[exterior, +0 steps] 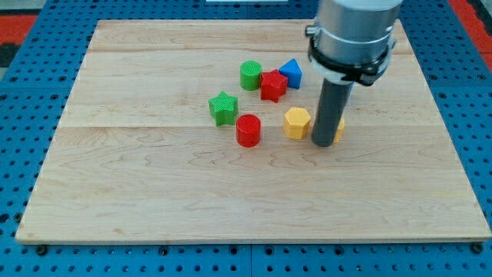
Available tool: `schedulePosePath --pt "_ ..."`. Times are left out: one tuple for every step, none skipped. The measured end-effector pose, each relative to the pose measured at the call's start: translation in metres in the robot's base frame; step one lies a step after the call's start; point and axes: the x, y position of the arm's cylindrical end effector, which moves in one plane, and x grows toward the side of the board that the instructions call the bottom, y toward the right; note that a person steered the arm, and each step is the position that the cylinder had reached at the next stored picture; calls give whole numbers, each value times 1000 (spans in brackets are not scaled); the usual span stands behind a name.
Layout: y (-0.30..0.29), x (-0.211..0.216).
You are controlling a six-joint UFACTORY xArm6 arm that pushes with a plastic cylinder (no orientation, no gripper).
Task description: Slide the red circle to the right side of the green star
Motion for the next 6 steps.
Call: schedulePosePath --pt "-23 12" --pt "-82 23" --pt "-159 23" --pt "-153 23" --pt "-137 7" --pt "-135 -8"
